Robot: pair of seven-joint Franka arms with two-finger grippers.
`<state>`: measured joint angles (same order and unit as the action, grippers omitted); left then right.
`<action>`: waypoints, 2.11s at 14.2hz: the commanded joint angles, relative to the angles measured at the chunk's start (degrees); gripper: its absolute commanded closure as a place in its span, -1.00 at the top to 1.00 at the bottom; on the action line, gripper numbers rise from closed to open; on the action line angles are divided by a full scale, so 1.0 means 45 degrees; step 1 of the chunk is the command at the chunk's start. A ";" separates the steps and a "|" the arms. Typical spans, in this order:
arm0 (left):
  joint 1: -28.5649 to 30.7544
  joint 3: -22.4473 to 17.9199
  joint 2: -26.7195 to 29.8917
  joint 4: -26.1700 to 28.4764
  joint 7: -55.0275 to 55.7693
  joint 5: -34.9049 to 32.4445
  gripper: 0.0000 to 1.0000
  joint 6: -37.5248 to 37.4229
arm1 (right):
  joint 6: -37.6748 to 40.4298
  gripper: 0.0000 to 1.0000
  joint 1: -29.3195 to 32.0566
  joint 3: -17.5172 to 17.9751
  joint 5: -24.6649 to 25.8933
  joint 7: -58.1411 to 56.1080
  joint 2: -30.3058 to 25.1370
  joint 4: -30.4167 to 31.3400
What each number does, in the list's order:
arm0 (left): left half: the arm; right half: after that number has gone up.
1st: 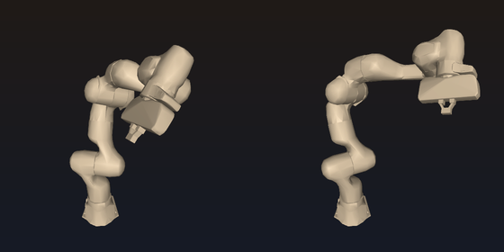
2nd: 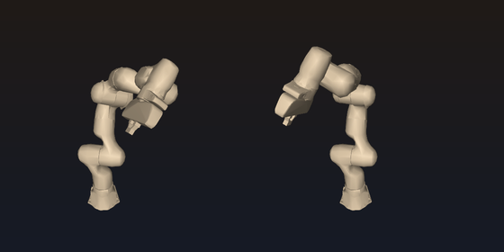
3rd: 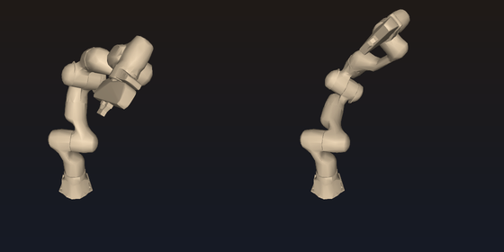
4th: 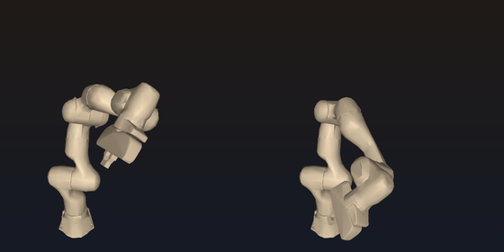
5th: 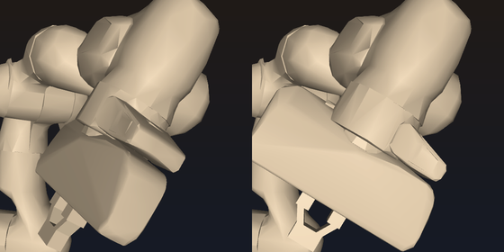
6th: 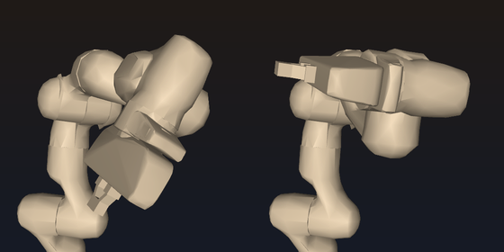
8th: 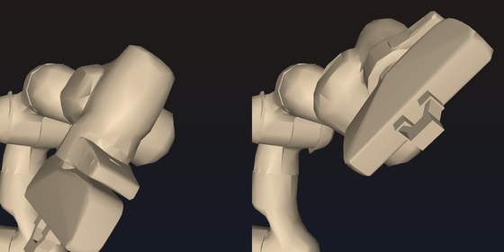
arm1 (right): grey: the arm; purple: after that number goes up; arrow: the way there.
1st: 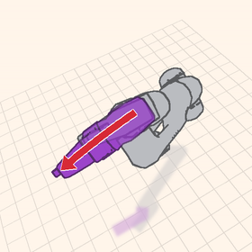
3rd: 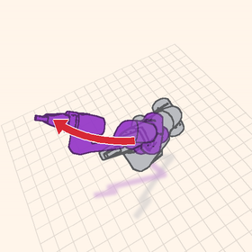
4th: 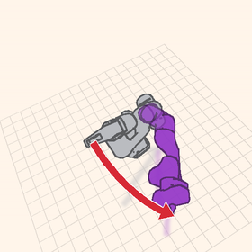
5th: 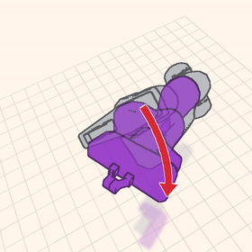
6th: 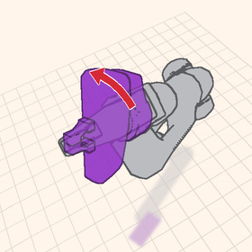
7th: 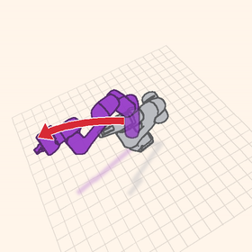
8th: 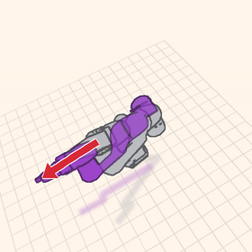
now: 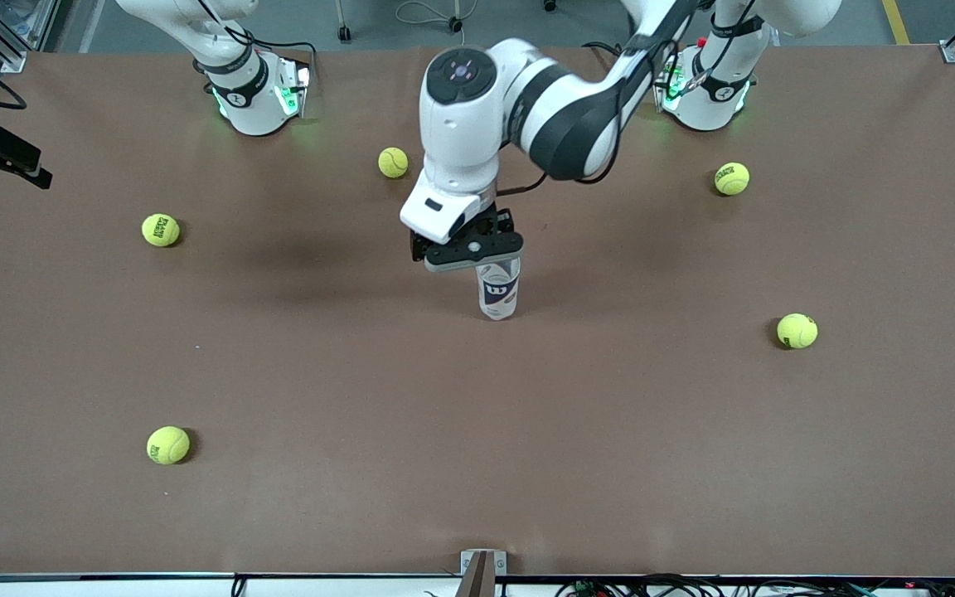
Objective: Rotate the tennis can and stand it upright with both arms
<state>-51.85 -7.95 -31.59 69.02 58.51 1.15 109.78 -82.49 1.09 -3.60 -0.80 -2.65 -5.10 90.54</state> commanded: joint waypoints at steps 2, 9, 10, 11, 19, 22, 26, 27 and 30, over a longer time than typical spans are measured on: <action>0.1480 0.0029 0.1645 0.0365 -0.0480 -0.0412 1.00 -0.1171 | 0.0010 1.00 0.0071 0.0097 -0.0057 -0.0174 -0.0390 0.0349; 0.4506 0.0068 0.3209 0.0620 -0.3796 -0.0510 1.00 -0.3143 | 0.0030 1.00 0.0090 0.0136 -0.0018 -0.0174 -0.0390 0.0349; 0.4956 0.0068 0.3405 0.0678 -0.4499 -0.0491 1.00 -0.3456 | 0.0030 1.00 0.0109 0.0175 0.0002 -0.0174 -0.0390 0.0349; 0.5424 0.0068 0.3619 0.0795 -0.5125 -0.0510 1.00 -0.3691 | 0.0030 1.00 0.0109 0.0176 0.0002 -0.0174 -0.0390 0.0349; 0.8163 0.0166 0.6607 0.3507 -0.9876 -0.0569 1.00 -0.3811 | 0.0050 1.00 0.0090 0.0195 0.0021 -0.0193 -0.0410 0.0349; 0.8571 0.0263 0.7660 0.4580 -1.0305 -0.0550 1.00 -0.3811 | 0.0088 1.00 0.0109 0.0195 0.0021 -0.0154 -0.0410 0.0349; 0.9233 0.0555 0.9147 0.6185 -1.1613 -0.0530 1.00 -0.3772 | 0.0167 1.00 0.0109 0.0195 0.0021 -0.0154 -0.0410 0.0349; 0.9818 0.1175 0.9207 0.6187 -1.1886 -0.0472 1.00 -0.3772 | 0.0186 1.00 0.0109 0.0195 0.0002 -0.0154 -0.0410 0.0349; 1.1462 0.2742 0.9207 0.6167 -1.2201 -0.0393 1.00 -0.3772 | 0.0245 1.00 0.0109 0.0195 0.0021 -0.0154 -0.0430 0.0349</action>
<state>-3.20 1.08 8.84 95.43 4.88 -0.04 92.15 -81.45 1.07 -3.14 -0.80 -2.76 -5.18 90.54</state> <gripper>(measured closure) 0.000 0.000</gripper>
